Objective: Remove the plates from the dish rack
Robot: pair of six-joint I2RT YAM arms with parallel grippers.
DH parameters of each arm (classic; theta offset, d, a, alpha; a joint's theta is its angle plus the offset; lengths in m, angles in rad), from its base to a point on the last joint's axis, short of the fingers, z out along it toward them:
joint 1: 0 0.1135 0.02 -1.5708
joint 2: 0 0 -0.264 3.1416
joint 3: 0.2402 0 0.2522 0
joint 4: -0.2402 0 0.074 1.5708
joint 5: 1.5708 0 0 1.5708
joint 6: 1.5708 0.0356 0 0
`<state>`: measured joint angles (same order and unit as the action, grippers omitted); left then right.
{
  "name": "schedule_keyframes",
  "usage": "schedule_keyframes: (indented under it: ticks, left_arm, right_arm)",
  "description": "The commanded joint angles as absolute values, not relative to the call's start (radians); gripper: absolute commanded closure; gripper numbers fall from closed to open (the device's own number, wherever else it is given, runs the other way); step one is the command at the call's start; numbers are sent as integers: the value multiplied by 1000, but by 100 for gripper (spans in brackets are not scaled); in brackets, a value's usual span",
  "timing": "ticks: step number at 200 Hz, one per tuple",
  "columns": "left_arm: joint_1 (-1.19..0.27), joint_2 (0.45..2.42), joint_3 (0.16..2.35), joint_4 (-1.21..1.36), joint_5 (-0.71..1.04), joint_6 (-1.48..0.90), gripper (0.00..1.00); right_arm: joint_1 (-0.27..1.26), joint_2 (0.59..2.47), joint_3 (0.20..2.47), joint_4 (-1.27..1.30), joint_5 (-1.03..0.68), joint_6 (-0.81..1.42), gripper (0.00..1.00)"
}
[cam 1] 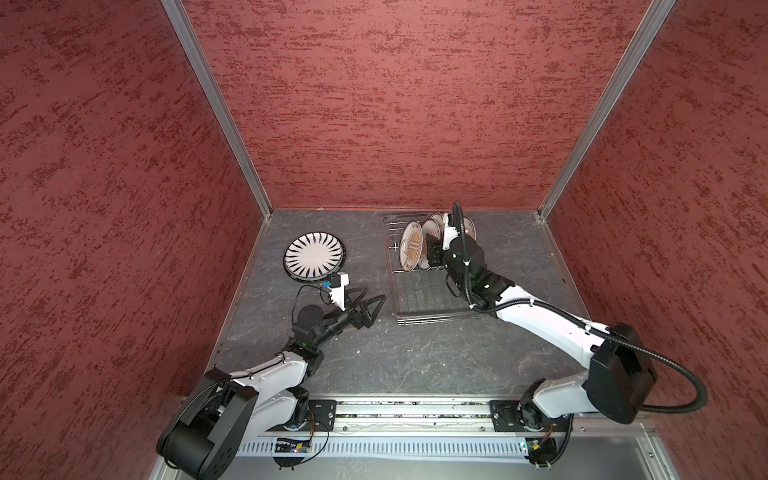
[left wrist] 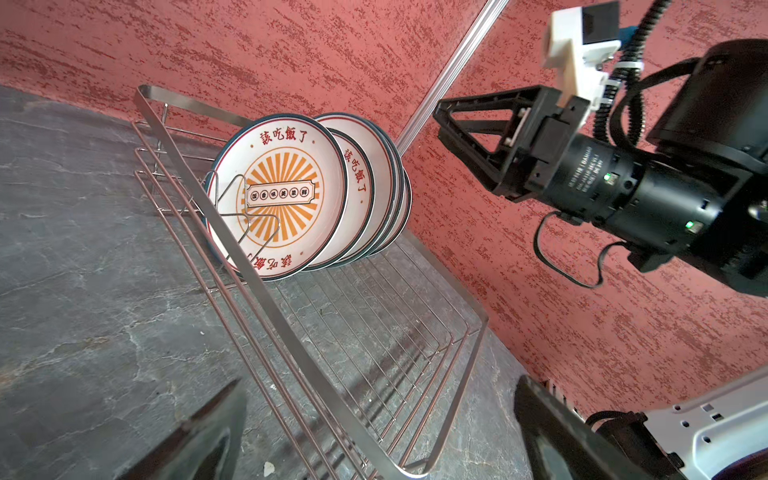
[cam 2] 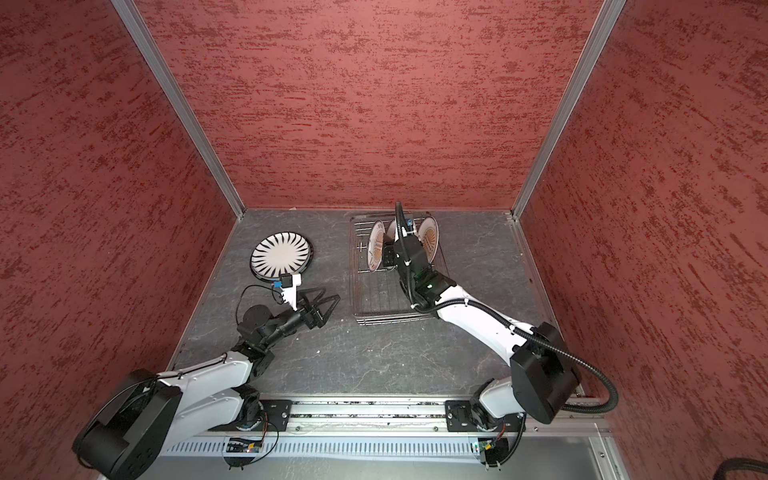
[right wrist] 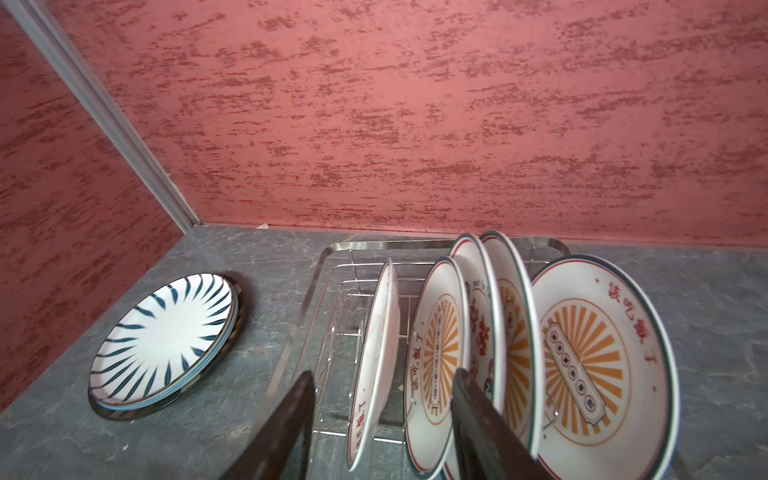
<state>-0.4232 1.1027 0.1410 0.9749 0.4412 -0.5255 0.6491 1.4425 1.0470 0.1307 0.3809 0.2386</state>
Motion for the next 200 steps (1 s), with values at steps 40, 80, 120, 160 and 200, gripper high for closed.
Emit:
schedule_keyframes:
  ticks: [40,80,120,160,200]
  left_arm:
    - [-467,1132,180,959,402,-469,1]
    - [-474,1137,193,955,430,-459,1]
    - [-483,1139,196,950,419,-462,0]
    - [-487,1133,191,953,416,-459,1]
    - [-491,1135,196,939,401,-453,1]
  right_arm:
    - [571,1523,1182,-54,330,252,66]
    - [530,1586,1275,-163,319,250,72]
    - [515,1630,1328,-223,327,246,75]
    - [515,1678,1367,-253,387,239,79]
    - [518,1732,1405,-284,446,252,81]
